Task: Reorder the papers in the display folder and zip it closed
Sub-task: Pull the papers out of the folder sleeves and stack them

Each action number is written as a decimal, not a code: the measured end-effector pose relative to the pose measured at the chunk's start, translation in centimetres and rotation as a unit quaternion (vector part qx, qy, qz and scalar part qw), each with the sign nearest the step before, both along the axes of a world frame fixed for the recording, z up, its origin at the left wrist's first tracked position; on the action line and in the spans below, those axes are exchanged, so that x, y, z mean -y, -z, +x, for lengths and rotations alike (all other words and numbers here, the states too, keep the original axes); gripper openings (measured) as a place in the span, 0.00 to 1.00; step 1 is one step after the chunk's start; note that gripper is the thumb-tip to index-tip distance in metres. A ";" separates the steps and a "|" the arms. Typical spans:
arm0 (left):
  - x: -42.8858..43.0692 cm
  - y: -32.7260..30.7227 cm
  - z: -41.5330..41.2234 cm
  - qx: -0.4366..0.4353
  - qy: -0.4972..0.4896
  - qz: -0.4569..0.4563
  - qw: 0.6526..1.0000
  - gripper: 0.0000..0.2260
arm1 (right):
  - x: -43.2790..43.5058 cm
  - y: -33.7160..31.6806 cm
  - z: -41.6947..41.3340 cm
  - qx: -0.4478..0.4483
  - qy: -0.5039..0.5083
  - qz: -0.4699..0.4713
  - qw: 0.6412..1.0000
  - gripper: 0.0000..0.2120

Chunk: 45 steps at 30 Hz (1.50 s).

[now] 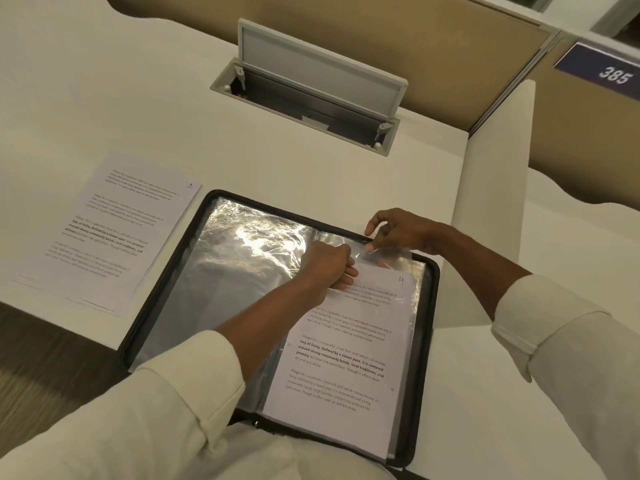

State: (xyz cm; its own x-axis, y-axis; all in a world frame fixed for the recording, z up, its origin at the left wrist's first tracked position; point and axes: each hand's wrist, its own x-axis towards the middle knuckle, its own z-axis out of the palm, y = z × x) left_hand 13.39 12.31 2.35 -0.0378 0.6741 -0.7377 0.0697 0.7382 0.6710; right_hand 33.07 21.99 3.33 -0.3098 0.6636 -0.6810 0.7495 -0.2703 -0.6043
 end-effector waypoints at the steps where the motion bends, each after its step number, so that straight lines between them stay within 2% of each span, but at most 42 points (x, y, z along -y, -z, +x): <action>1: 0.1 0.1 0.0 0.002 -0.003 0.004 1.000 0.11 | -0.1 0.0 0.1 -0.001 -0.016 0.004 1.000 0.17; 4: 0.3 0.3 -0.1 0.006 -0.009 0.016 1.000 0.12 | -0.4 -0.1 -0.2 0.011 -0.071 -0.014 0.997 0.10; 7: 0.5 0.3 -0.1 0.014 -0.020 0.028 0.999 0.11 | -0.6 -0.4 -1.2 0.067 -0.111 -0.043 0.991 0.06; 10: 0.9 0.3 -0.2 0.012 -0.024 0.050 0.998 0.11 | -0.5 -0.6 -2.4 0.139 -0.134 -0.058 0.979 0.15; 13: 1.6 0.8 -0.6 0.011 -0.018 0.078 0.997 0.15 | -0.7 -0.9 -3.3 0.192 -0.144 -0.072 0.968 0.19; 15: 2.3 1.4 -1.0 -0.052 0.014 0.131 0.990 0.18 | -0.7 -1.2 -3.7 0.195 -0.137 -0.121 0.964 0.23; 16: 2.8 1.7 -1.3 -0.116 0.044 0.170 0.978 0.19 | -0.7 -1.3 -3.9 0.200 -0.140 -0.136 0.960 0.26; 18: 4.1 2.4 -2.1 -0.252 0.107 0.244 0.930 0.17 | -0.8 -1.2 -4.3 0.222 -0.154 -0.136 0.953 0.29; 19: 4.9 2.7 -2.5 -0.293 0.129 0.277 0.906 0.15 | -0.7 -1.0 -4.5 0.234 -0.162 -0.126 0.950 0.30; 22: 7.3 4.2 -3.7 -0.348 0.174 0.381 0.839 0.08 | -0.6 -1.1 -4.8 0.240 -0.163 -0.129 0.948 0.30; 25: 9.3 5.7 -4.5 -0.366 0.206 0.428 0.800 0.15 | -0.4 -1.8 -5.2 0.232 -0.164 -0.142 0.948 0.24; 27: 10.5 6.4 -4.7 -0.374 0.238 0.427 0.788 0.25 | -0.3 -1.8 -5.4 0.244 -0.168 -0.125 0.947 0.18; 30: 12.2 7.2 -4.6 -0.367 0.292 0.398 0.788 0.41 | -0.5 -1.3 -5.2 0.247 -0.140 -0.105 0.953 0.16; 32: 13.0 7.5 -4.5 -0.370 0.315 0.402 0.776 0.47 | -0.7 -1.2 -4.9 0.236 -0.130 -0.083 0.959 0.14; 36: 13.9 7.6 -4.9 -0.377 0.332 0.442 0.743 0.49 | -1.4 -1.4 -3.8 0.216 -0.111 -0.054 0.969 0.11; 39: 13.9 7.5 -5.0 -0.380 0.343 0.444 0.735 0.50 | -2.1 -1.3 -2.5 0.217 -0.088 -0.013 0.972 0.12; 45: 14.2 7.4 -5.1 -0.387 0.367 0.430 0.729 0.50 | -3.4 -1.5 -0.7 0.274 -0.070 0.154 0.947 0.13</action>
State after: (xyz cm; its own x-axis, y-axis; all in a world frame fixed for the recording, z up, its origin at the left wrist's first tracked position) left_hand 8.30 -1.87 -5.05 0.3851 0.9226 0.0210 0.8368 -0.3587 0.4137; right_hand 32.32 25.38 4.79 -0.0659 0.8352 -0.5459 0.9887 -0.0192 -0.1488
